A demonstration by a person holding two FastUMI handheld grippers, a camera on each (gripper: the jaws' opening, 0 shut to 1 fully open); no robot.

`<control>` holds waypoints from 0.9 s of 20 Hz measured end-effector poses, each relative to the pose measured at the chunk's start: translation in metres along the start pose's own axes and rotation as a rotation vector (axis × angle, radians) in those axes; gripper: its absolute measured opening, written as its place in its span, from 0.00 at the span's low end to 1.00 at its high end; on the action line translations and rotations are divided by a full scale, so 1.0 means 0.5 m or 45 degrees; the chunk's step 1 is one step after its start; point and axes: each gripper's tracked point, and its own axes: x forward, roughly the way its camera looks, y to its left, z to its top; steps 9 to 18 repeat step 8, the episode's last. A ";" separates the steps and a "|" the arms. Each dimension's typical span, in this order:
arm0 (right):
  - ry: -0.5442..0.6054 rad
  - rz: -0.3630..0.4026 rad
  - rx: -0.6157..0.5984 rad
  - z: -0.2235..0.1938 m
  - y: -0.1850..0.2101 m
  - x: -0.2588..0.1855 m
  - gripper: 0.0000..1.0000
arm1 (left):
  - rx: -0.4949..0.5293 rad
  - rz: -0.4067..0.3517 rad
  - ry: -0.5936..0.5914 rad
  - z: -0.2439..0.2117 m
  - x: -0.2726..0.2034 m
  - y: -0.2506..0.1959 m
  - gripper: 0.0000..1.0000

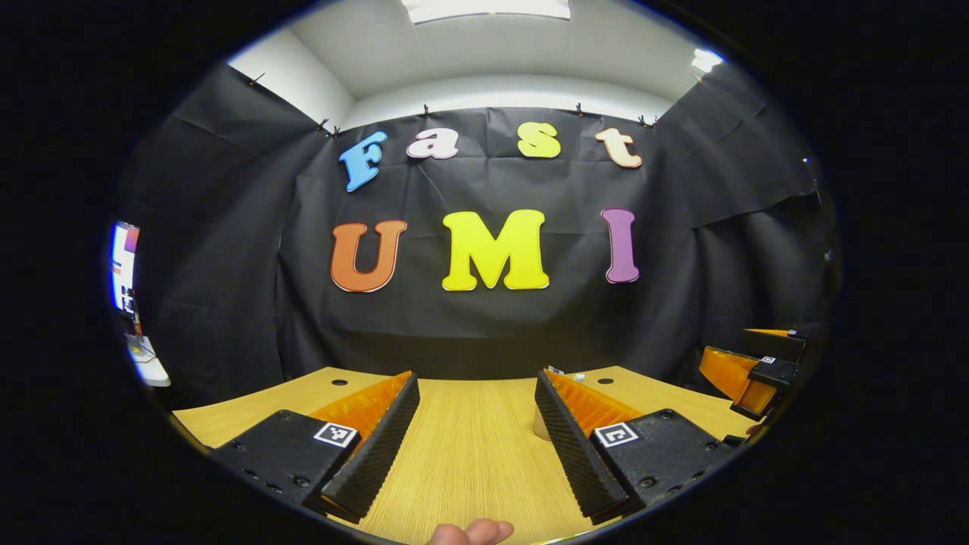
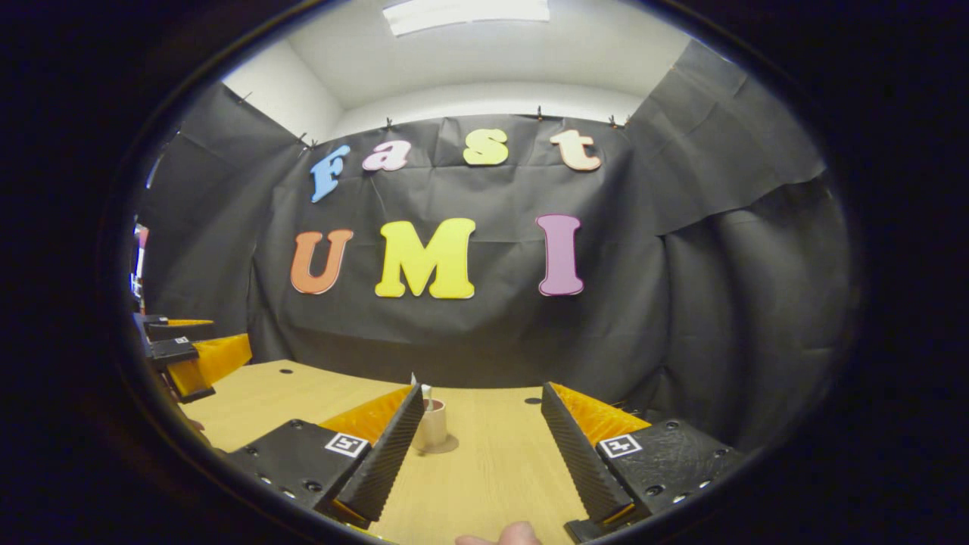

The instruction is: Put the toothbrush and toothpaste on the desktop into the cup, then pick up the cup and place it on the coaster on the desktop.

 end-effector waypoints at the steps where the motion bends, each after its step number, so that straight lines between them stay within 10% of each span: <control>1: 0.003 -0.001 0.003 -0.001 -0.003 0.001 0.94 | 0.001 -0.001 -0.002 -0.001 0.001 -0.001 0.98; 18: 0.032 0.003 0.023 -0.020 -0.004 0.008 0.94 | 0.016 0.009 -0.015 0.000 0.000 -0.009 0.98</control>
